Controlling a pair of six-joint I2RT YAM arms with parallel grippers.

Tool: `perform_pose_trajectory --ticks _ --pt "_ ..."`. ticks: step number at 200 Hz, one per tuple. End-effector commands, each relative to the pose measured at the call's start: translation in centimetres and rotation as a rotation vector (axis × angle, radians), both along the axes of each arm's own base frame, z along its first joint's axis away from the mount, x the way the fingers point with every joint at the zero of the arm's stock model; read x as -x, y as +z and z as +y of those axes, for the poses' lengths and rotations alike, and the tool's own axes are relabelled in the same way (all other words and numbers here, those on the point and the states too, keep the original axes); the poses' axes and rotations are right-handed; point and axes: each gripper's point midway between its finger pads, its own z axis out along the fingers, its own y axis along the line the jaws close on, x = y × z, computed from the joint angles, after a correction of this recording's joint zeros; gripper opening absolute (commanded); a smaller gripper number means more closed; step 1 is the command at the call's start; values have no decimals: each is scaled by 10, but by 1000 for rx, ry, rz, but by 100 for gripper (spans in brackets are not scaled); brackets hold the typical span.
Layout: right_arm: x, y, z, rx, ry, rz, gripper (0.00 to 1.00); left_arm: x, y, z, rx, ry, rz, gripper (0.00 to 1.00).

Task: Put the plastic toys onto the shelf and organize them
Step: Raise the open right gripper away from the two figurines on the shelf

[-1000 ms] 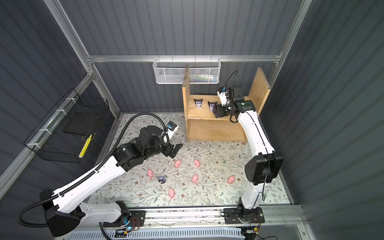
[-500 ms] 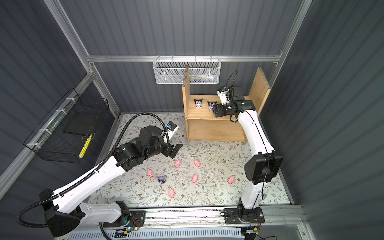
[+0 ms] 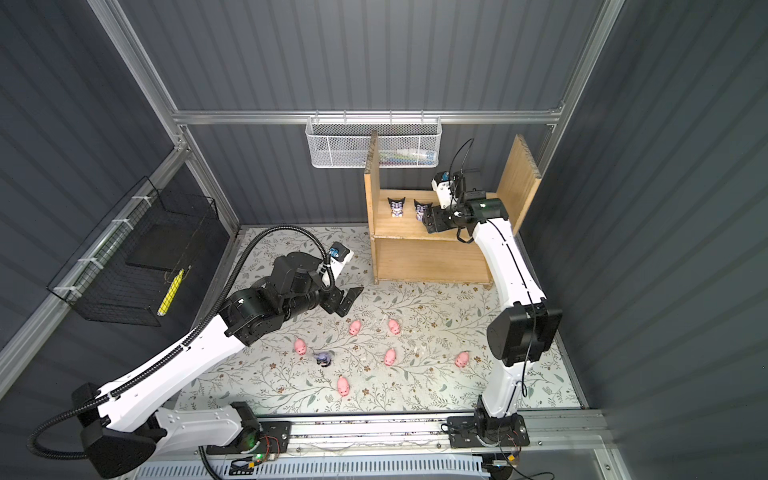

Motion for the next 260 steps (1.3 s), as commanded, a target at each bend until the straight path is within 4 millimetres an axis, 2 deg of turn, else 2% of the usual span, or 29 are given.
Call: perform_pose_trajectory --ticks 1,113,217,260 --pt "1 -18 5 -9 2 68 79 4 0 5 -10 1 -7 100" --pt "-2 -27 -5 31 -13 81 79 4 -1 4 -14 0 -4 100" --pt "-2 -21 -18 37 -37 67 79 3 1 3 -16 -2 -5 100" --pt "-3 -26 -18 33 -35 81 79 3 1 3 -17 -2 -4 100"
